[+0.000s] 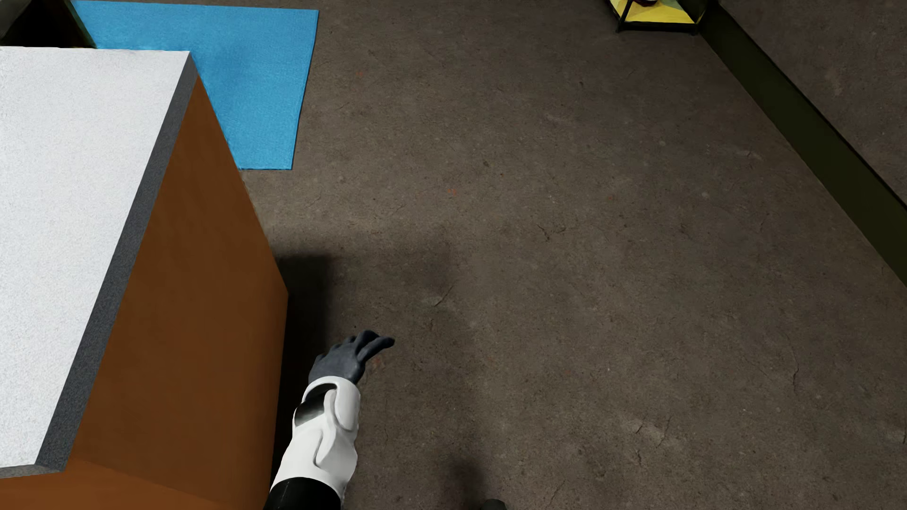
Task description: Walk around the counter
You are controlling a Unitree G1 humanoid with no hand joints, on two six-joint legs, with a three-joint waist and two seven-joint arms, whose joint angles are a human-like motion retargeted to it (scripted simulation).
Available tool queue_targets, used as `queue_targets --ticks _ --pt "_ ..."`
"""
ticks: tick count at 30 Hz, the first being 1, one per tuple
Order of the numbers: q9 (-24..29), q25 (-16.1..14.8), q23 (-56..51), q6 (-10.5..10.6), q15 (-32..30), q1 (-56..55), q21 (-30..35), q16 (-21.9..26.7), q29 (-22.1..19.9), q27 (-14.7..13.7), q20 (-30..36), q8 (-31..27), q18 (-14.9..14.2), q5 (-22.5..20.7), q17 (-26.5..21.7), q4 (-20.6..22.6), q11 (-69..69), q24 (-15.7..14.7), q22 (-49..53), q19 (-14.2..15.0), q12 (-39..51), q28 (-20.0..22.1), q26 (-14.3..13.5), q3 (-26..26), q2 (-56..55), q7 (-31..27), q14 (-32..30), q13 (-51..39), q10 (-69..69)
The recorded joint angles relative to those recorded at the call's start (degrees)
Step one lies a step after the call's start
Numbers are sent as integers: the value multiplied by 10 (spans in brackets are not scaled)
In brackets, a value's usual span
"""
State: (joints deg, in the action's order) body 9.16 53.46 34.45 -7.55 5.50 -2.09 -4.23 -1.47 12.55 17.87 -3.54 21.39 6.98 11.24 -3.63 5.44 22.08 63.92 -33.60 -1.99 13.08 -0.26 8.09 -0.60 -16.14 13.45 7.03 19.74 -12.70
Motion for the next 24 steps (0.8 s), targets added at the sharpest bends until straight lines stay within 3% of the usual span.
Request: queue_targets --ticks 1,2,4,5,6,8,9,10,11,12,13,15,16,18,20,21,22,23,24 --pt "1 2 -1 1 -37 14 4 5 -1 -4 8 -6 -2 -25 0 3 -31 -31 17 15 -1 9 -3 1 -22 -8 17 -1 -5" --pt "1 6 -3 1 -55 32 9 16 0 -7 20 45 -5 -29 0 5 -42 -38 31 9 -10 20 -2 -2 -32 -6 36 -5 -11" --pt "-4 9 -13 3 -18 67 14 44 -1 -7 52 219 -8 -7 1 19 -27 4 39 -12 -44 19 15 -8 -9 5 75 -11 -36" --pt "-9 6 -20 6 -7 87 10 55 -7 -8 64 257 -10 -4 3 27 -23 27 31 -83 -69 17 20 -7 15 9 92 -10 -50" --pt "-15 -5 -26 11 11 106 3 69 -17 -10 71 251 -10 -9 14 29 -28 50 13 -114 -96 2 28 -5 38 8 91 -11 -63" --pt "-22 -24 -4 34 46 103 -8 77 -29 -2 42 235 -33 -8 32 9 -2 57 -42 -102 -165 -27 68 -2 79 22 26 -25 -180" --pt "-25 -23 8 47 60 63 -10 68 -34 10 14 228 -71 -14 41 -16 8 47 -78 -89 -202 -29 107 1 92 27 -34 -32 -287" --pt "-27 -13 28 60 69 12 -9 63 -38 9 -9 224 -144 -23 49 -40 4 38 -102 -74 -246 -42 145 3 110 18 -86 -47 -405" --pt "-29 -1 38 73 75 -43 -3 60 -44 -2 -18 219 -141 -31 54 -54 -3 34 -123 -58 -290 -64 167 6 129 1 -133 -57 -509" --pt "-29 0 43 87 80 -91 -3 62 -52 -14 -8 211 -119 -34 56 -83 -8 45 -140 -41 -337 -92 164 9 146 -1 -136 -66 -584" --pt "-27 -6 44 99 84 -134 -5 65 -59 -27 16 195 -96 -36 58 -132 -11 75 -153 -24 -383 -118 146 8 158 11 -107 -74 -637" --pt "-19 -12 43 123 95 -195 -8 54 -68 -36 50 145 -69 -37 59 -257 -10 132 -157 6 -463 -146 89 -5 172 51 -98 -87 -666" --pt "-15 -13 37 133 100 -218 -11 38 -72 -36 45 115 -58 -36 60 -306 -8 145 -153 21 -492 -166 71 -16 174 75 -99 -90 -639" --pt "-4 -20 21 144 109 -259 -11 0 -76 -42 11 57 -46 -29 59 -340 -9 141 -135 51 -518 -212 46 -36 176 105 -102 -91 -509" --pt "5 -24 19 145 110 -274 -8 -24 -72 -43 -14 15 -70 -20 53 -322 -29 141 -104 82 -516 -212 27 -45 182 108 -127 -92 -282" --pt "8 -22 25 143 112 -267 -3 -26 -68 -39 -15 -2 -94 -16 47 -301 -40 154 -85 98 -508 -197 18 -46 186 87 -152 -93 -136" --pt "12 -19 34 140 114 -264 3 -26 -65 -33 -18 -16 -96 -14 41 -288 -53 164 -62 113 -498 -177 18 -47 195 46 -151 -93 -17" --pt "15 -15 51 137 117 -269 6 -24 -66 -23 -21 -26 -122 -14 36 -292 -64 172 -30 129 -490 -159 19 -43 205 37 -91 -93 54" --pt "19 -13 64 135 123 -277 3 -19 -68 -14 -25 -27 -175 -11 30 -307 -66 172 2 149 -478 -141 17 -38 218 67 -45 -88 53"
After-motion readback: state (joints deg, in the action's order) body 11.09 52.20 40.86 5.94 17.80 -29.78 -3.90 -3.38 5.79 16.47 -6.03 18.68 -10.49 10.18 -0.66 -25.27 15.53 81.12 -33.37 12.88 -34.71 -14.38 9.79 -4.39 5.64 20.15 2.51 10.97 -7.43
